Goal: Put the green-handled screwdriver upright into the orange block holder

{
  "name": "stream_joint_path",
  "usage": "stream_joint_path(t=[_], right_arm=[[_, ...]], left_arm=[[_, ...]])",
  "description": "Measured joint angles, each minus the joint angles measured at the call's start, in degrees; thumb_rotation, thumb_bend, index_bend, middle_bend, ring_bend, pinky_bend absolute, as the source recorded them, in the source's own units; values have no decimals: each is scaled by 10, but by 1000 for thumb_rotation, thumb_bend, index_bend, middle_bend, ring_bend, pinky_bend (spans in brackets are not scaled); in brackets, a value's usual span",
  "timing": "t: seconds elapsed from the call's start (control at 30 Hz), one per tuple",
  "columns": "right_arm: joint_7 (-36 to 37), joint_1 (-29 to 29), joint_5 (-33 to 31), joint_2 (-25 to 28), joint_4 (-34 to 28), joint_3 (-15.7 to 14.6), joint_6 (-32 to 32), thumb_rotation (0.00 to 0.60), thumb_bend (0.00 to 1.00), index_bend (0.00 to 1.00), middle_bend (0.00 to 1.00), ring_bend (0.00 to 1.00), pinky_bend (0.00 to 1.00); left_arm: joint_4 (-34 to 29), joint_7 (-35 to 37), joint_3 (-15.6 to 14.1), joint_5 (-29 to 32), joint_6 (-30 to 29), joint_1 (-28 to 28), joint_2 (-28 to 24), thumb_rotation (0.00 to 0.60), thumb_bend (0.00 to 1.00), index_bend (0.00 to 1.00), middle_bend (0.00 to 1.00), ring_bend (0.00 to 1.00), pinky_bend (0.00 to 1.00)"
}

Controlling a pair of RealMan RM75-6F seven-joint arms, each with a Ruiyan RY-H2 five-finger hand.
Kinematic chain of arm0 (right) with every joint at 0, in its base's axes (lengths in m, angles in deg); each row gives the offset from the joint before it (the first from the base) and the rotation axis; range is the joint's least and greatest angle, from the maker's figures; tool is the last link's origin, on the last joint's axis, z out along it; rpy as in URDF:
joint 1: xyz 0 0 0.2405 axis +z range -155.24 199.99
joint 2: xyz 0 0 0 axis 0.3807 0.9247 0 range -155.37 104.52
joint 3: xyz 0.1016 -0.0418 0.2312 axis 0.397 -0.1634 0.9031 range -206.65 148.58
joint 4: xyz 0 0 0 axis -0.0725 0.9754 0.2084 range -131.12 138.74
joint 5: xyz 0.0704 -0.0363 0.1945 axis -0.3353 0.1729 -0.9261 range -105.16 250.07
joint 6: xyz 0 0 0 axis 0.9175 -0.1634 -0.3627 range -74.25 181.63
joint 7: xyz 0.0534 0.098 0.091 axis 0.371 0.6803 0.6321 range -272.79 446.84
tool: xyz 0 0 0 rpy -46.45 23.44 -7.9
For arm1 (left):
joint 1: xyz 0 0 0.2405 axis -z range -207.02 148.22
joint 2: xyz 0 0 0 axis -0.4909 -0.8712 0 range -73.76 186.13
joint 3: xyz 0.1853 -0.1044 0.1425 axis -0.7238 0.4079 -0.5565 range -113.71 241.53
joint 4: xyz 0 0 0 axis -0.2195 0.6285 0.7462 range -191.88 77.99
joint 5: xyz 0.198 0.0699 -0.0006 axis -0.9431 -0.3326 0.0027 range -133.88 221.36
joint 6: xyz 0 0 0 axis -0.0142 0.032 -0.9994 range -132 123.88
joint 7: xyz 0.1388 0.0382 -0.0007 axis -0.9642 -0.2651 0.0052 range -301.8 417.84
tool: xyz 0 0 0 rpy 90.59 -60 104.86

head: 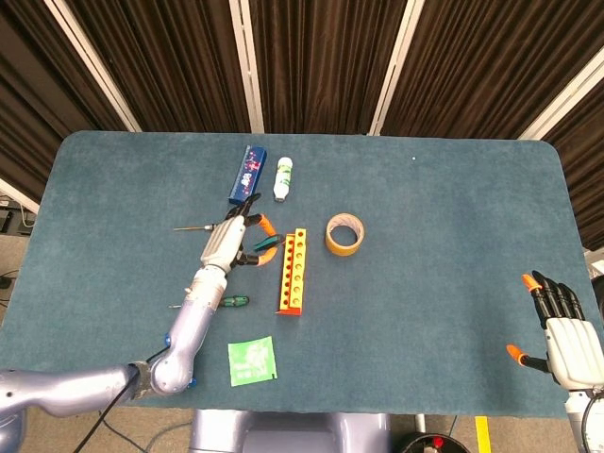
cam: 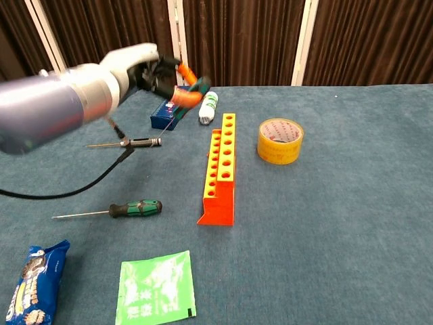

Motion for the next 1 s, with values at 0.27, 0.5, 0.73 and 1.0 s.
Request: stream_joint_path(t=[0.27,0.5,0.73,1.0], right_arm=[[-1,0,-1,-1,0,1,-1,600,65,0,0,0,0],[0,0,0,-2,0,1,-1,600,65,0,0,0,0],[4,0,-2,-1,1,2,0,600,63,0,0,0,0],[7,0,-2,0,0,2,0,600,65,0,0,0,0]], left_arm=[[-65,115,58,6,38,-15,-38,600,323,599,10,0,0],[-61,199,58,-74,55,-22,-35,600,321,609,14,0,0],[-35,267,44,-143,53,-16,-3,600,321,620,21,0,0],[17,334,20,-194,41,-7,42,600,317,620,22,0,0]])
